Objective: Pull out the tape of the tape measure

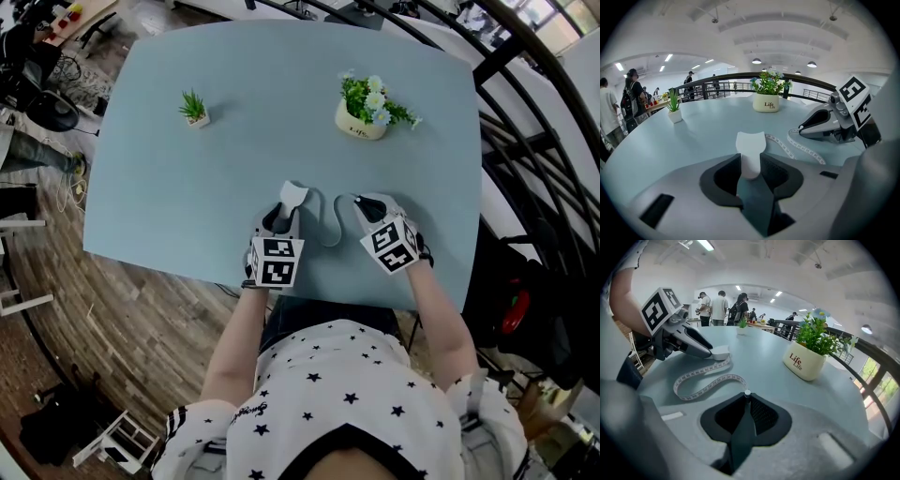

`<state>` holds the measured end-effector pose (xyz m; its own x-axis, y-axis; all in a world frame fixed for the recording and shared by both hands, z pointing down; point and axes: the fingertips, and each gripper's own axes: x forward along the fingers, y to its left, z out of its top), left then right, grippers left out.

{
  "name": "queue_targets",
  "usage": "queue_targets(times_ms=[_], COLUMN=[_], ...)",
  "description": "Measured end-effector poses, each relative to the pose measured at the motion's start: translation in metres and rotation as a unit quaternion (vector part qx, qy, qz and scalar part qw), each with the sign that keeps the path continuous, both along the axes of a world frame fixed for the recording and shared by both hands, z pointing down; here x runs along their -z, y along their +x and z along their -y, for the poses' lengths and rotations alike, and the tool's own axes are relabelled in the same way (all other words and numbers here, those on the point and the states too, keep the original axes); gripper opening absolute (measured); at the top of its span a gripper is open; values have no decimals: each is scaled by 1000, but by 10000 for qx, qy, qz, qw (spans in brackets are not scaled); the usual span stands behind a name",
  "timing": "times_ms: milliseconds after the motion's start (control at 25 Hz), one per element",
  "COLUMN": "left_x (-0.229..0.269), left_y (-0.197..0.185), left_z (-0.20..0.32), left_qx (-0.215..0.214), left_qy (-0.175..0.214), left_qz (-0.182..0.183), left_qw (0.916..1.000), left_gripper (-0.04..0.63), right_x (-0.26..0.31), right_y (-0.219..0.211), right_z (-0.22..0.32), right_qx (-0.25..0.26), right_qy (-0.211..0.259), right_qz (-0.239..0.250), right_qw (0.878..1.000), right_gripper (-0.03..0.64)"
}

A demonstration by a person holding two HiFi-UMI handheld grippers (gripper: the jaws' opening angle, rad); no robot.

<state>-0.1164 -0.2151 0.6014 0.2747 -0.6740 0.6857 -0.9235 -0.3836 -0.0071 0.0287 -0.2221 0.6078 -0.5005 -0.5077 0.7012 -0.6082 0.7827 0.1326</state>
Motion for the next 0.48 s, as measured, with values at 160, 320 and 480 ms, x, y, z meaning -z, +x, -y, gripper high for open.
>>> queue_targets(times_ms=[160, 320, 480], left_x=[-1, 5, 22], left_y=[0, 0, -3], left_z=[-2, -13, -29], left_qx=[51, 54, 126], left_qy=[-45, -43, 122], left_qz=[-185, -502, -825], left_qw=[9998, 9987, 9964], left_gripper=[128, 176, 204], right_x=[-1, 5, 24], right_y=[1, 0, 1], right_z=[1, -2, -11], right_qx=[-141, -442, -791], right_qy=[-85, -232, -183], right_qz=[71, 370, 847], right_qw=[9998, 9981, 9931], right_gripper=[41, 70, 171])
